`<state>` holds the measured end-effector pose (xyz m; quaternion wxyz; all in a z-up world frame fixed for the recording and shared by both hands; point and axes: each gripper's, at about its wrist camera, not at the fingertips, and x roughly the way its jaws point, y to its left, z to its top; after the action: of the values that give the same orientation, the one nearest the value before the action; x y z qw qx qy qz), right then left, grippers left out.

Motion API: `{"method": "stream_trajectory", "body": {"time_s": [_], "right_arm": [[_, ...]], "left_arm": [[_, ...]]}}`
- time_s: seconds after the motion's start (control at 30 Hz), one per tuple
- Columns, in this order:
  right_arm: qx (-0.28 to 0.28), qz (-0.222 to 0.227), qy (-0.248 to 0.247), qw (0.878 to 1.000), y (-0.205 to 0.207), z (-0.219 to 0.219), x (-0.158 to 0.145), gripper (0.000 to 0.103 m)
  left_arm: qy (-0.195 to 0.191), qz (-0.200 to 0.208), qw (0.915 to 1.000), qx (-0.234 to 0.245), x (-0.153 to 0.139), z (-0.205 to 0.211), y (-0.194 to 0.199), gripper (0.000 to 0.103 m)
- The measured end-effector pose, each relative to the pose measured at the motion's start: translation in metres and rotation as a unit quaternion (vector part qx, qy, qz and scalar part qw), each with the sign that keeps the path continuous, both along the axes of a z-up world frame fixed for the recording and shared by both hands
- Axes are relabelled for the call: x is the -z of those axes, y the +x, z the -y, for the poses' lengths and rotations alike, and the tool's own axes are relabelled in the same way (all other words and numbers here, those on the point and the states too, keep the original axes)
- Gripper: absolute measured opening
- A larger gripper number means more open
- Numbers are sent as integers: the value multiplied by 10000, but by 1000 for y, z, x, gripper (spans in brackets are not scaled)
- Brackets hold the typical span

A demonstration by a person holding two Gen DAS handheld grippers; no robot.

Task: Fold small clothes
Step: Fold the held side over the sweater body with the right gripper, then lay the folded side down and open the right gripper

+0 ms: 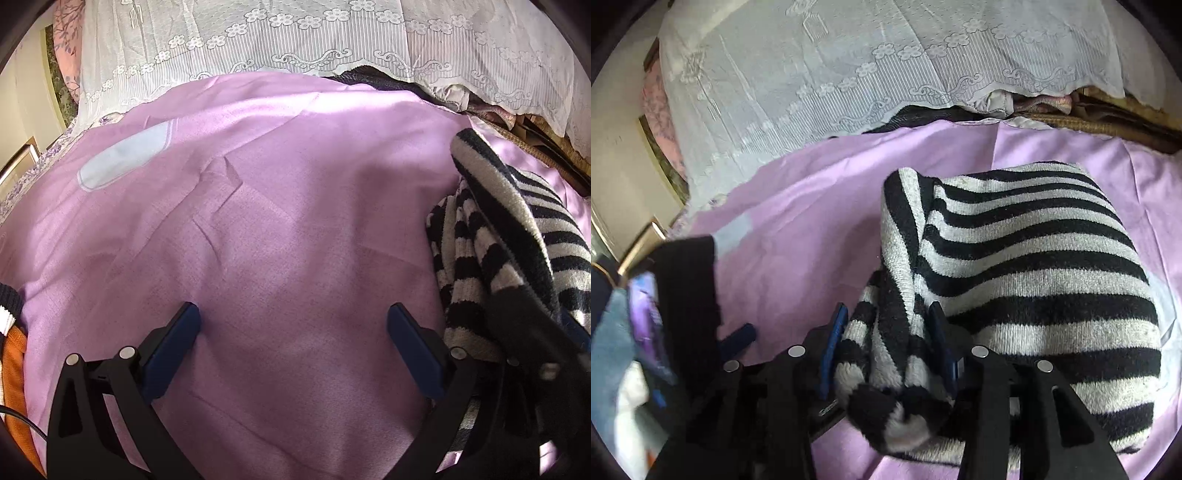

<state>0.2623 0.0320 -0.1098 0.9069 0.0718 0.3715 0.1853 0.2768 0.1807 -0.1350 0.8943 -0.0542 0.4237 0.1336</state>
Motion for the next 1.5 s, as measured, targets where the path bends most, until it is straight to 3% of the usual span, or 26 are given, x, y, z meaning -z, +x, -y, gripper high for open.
{"method": "stream_trajectory", "body": {"time_s": [0.13, 0.27, 0.33, 0.47, 0.53, 0.63, 0.7, 0.77, 0.87, 0.9, 1.03, 1.13, 1.23, 1.4, 1.5], "right_arm": [[-245, 334, 501, 9979, -20, 24, -19, 40], [-92, 949, 573, 9938, -42, 57, -38, 30], [126, 1058, 364, 9936, -43, 68, -39, 25], [-36, 726, -129, 9973, -32, 65, -16, 25], [-273, 488, -307, 9980, -29, 54, 5, 27], [-345, 660, -735, 9945, -38, 38, 23, 29], [-429, 535, -597, 9959, -37, 42, 21, 30], [-512, 452, -331, 9971, -36, 50, 23, 30], [-739, 354, -236, 9964, -37, 53, 22, 34], [-814, 361, -251, 9957, -38, 54, 20, 34], [-465, 660, -30, 9967, -41, 66, -3, 32], [-270, 627, 49, 9977, -18, 71, -19, 25], [-220, 487, -97, 9985, 15, 61, -23, 24], [-69, 325, -376, 9987, 58, 42, -15, 24], [-16, -77, -645, 9979, 83, 37, 10, 22]], "left_arm": [[-42, 20, 10000, 5, -1, -2, -3, 99], [-343, 176, 9992, -122, -10, -13, -10, 99], [-630, 354, 9970, -270, -18, -25, -16, 99], [-1398, 912, 9858, -169, -43, -37, -31, 99], [-1457, 1060, 9836, 31, -54, -29, -36, 99], [-842, 840, 9917, 481, -55, 7, -30, 99], [-329, 569, 9963, 556, -40, 24, -22, 99], [-108, 316, 9985, 445, -23, 29, -16, 99], [-603, 117, 9975, 336, -9, 11, -10, 99], [-606, 71, 9974, 393, -6, 9, -9, 99], [-131, 152, 9994, 270, -2, 14, -11, 99], [-182, 157, 9994, 248, -1, 12, -13, 99], [-167, 175, 9994, 234, 0, 11, -16, 99], [-160, 189, 9995, 195, 0, 12, -17, 99], [-133, 190, 9996, 187, 0, 13, -14, 99]]}}
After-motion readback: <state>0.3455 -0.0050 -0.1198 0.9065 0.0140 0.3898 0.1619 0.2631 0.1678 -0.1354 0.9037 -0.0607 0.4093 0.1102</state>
